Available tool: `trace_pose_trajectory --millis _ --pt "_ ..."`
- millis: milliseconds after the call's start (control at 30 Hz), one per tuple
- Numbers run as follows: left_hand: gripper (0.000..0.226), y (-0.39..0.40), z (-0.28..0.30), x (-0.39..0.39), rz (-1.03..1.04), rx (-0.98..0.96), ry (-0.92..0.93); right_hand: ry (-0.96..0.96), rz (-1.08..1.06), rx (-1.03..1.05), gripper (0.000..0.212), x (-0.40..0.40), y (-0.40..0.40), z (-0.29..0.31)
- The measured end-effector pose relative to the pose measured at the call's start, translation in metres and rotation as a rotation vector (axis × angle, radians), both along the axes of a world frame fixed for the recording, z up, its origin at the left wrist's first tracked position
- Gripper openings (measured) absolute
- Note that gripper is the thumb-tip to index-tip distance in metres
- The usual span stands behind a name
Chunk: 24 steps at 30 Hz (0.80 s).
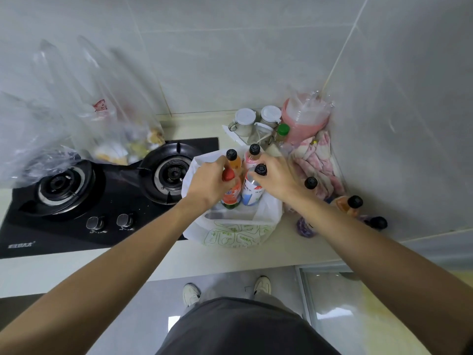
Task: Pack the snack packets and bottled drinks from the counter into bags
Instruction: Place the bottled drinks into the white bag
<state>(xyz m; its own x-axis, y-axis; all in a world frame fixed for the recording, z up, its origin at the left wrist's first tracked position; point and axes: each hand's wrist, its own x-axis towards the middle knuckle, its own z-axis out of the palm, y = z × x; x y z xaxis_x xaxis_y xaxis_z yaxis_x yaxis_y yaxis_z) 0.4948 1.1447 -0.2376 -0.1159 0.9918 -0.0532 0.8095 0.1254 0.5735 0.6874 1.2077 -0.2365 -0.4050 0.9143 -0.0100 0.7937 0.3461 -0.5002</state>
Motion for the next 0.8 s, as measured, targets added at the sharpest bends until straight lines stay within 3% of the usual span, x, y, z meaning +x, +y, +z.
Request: trace_pose_trajectory --millis 200,600,800 --pt "0.032 0.015 -0.013 0.014 0.002 -0.048 -0.021 -0.100 0.002 0.023 0.027 0.008 0.016 -0.011" --pt "0.032 0.020 -0.028 0.025 -0.097 -0.020 0.042 -0.031 0.100 -0.012 0.038 0.036 0.022 -0.010" --pt "0.042 0.007 -0.021 0.025 -0.071 0.023 0.054 -0.244 0.140 0.026 0.015 0.069 0.018 0.001"
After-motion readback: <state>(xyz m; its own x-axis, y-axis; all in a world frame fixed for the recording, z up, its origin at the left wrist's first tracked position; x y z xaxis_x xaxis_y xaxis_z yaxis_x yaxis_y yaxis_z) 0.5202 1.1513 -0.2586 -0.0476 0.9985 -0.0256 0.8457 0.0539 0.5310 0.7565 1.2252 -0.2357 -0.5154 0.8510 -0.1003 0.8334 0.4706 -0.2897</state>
